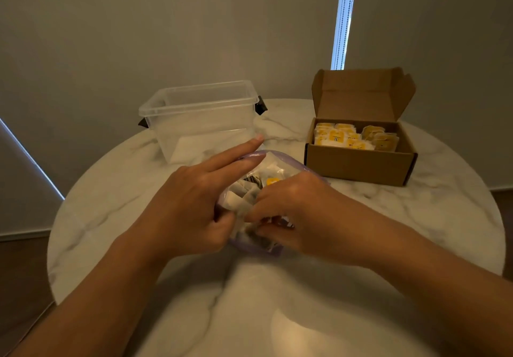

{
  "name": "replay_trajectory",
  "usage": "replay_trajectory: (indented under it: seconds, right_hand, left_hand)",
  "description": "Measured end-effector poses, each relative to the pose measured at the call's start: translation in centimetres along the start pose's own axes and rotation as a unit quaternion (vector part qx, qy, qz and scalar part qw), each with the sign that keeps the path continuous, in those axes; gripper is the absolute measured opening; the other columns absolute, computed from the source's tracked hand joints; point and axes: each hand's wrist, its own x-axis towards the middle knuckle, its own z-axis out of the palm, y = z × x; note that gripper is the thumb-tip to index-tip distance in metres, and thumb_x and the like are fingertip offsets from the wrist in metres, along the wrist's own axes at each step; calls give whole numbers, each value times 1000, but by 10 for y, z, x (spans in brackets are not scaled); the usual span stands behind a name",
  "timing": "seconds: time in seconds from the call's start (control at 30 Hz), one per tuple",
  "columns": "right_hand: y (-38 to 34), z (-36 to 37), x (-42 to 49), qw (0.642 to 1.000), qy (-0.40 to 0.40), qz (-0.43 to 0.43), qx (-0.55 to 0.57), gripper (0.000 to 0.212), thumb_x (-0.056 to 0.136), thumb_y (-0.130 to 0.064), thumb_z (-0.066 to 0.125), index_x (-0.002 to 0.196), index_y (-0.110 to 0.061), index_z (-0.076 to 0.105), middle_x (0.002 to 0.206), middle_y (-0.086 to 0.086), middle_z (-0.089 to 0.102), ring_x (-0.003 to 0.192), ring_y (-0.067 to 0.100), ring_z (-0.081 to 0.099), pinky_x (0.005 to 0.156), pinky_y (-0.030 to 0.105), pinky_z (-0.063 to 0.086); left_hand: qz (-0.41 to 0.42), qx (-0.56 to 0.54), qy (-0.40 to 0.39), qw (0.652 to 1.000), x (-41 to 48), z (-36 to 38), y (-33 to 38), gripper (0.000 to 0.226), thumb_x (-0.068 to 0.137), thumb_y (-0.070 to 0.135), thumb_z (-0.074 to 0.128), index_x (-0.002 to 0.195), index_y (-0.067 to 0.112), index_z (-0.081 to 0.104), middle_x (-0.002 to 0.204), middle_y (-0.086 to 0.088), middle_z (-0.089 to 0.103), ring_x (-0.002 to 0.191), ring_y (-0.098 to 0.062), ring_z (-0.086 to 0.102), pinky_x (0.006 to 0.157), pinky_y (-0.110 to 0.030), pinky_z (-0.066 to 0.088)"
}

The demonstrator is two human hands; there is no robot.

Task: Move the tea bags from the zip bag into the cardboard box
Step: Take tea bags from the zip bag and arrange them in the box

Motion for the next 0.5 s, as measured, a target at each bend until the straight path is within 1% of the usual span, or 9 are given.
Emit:
replay_trajectory:
  seconds: [0.07, 0.1, 0.17, 0.27, 0.33, 0.4, 0.47, 0.5]
  right_hand:
    - [-2, 7, 2, 999, -11, -18, -25, 9, 85, -21, 70, 90, -20, 77, 87, -2, 71, 73, 12, 62, 64, 21, 44]
    - [-4, 10, 2, 999, -18, -21, -34, 12, 86, -25, 69, 90, -18, 77, 86, -1, 70, 74, 14, 63, 63, 25, 47]
    - [-4, 13, 0, 998, -35, -5, -48, 21, 89, -35, 65, 94, -18, 77, 92, -1, 69, 81, 14, 63, 68, 30, 52]
    - [-3, 13, -2, 997, -49, 32, -50, 33, 91, -47, 60, 99, -19, 76, 100, -1, 68, 90, 14, 62, 77, 35, 54]
    - [-4, 14, -1, 995, -56, 46, -63, 38, 90, -51, 58, 98, -18, 75, 100, 0, 67, 89, 15, 61, 77, 34, 53]
    - [-6, 16, 1, 996, -46, 47, -64, 37, 90, -49, 59, 92, -15, 74, 96, 1, 66, 84, 15, 60, 72, 30, 52]
    - [-9, 18, 2, 997, -24, 39, -63, 32, 90, -43, 62, 89, -13, 73, 91, 3, 65, 79, 15, 57, 64, 26, 43]
    - [-9, 19, 2, 997, -15, 34, -68, 30, 90, -40, 63, 89, -12, 73, 89, 4, 65, 79, 16, 56, 64, 25, 38]
  left_hand:
    - [2, -5, 8, 1000, -1, 0, 0, 83, 61, 5, 59, 143, 17, 52, 155, 8, 40, 62, 18, 48, 57, -6, 34]
    - [1, -7, 12, 1000, -1, 0, 0, 83, 61, 6, 58, 143, 17, 52, 155, 8, 40, 63, 19, 48, 57, -6, 34]
    - [3, -6, 14, 1000, -1, 0, 0, 82, 61, 7, 57, 142, 16, 53, 155, 8, 40, 64, 19, 48, 58, -5, 33]
    - [8, 0, 10, 1000, -2, 1, 0, 81, 63, 8, 57, 143, 16, 51, 156, 9, 39, 60, 15, 48, 55, -5, 33]
    - [11, 2, 14, 1000, -2, 1, 1, 79, 65, 11, 52, 144, 16, 51, 156, 9, 38, 56, 12, 47, 54, -7, 34]
    - [8, 1, 16, 1000, -1, 1, 1, 79, 65, 14, 50, 144, 18, 51, 157, 11, 37, 52, 8, 45, 52, -10, 36]
    - [5, 1, 15, 1000, -1, 1, 1, 82, 63, 10, 54, 144, 19, 50, 157, 12, 37, 52, 7, 45, 51, -12, 36]
    - [5, 0, 14, 1000, -1, 2, 1, 83, 62, 8, 56, 145, 19, 50, 157, 12, 36, 52, 8, 45, 50, -12, 37]
